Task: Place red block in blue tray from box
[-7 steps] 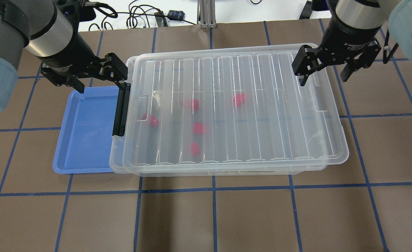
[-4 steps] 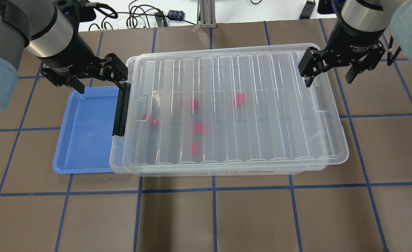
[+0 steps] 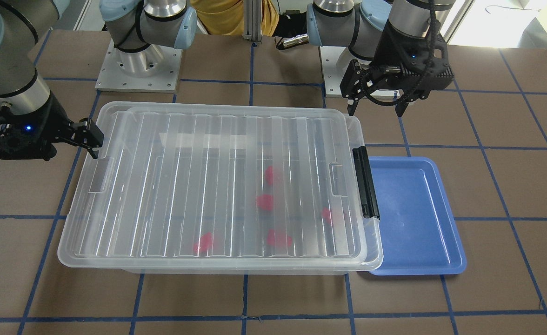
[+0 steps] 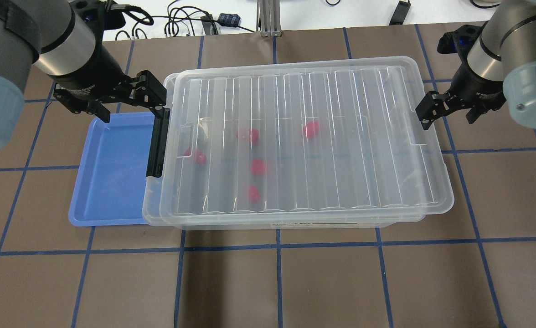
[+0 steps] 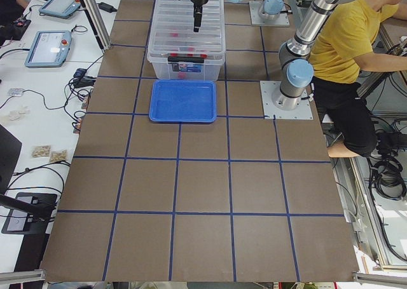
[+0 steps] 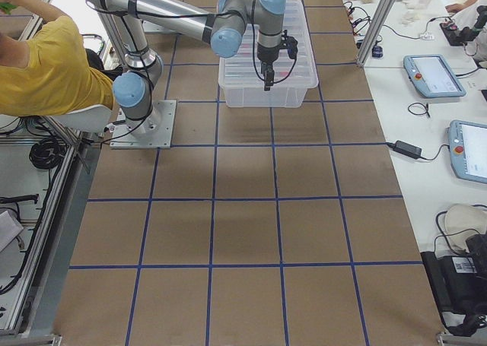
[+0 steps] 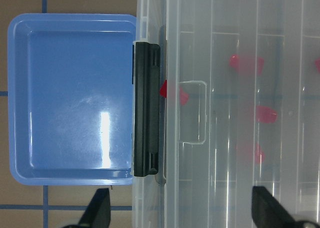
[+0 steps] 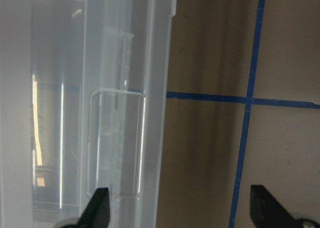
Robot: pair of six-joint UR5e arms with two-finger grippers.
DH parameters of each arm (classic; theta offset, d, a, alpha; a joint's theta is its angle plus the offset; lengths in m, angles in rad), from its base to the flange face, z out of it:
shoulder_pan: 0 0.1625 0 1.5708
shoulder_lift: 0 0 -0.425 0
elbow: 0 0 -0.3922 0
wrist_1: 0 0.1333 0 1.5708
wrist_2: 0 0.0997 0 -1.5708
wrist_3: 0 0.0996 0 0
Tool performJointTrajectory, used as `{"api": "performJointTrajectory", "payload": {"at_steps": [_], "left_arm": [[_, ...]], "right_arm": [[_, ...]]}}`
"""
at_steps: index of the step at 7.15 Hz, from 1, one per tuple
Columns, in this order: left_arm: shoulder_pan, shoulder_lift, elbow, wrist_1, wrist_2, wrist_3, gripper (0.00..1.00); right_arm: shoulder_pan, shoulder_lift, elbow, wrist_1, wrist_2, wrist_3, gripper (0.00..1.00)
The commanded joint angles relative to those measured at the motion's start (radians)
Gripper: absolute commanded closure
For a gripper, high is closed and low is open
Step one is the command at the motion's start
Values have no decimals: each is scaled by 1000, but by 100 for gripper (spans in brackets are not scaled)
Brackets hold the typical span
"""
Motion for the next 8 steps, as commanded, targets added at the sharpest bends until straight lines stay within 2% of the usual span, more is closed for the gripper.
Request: {"api": "performJointTrajectory", "payload": {"at_steps": [1, 5, 8], "left_arm": [[0, 0, -1, 0, 0, 0, 0], [0, -1, -1, 2, 0, 0, 0], [0, 0, -1, 2, 0, 0, 0]], "right_arm": [[-26, 57, 22, -42, 17, 58, 0], [-41, 94, 14, -97, 9, 47, 0], [-116, 88, 17, -102, 9, 1, 0]]}}
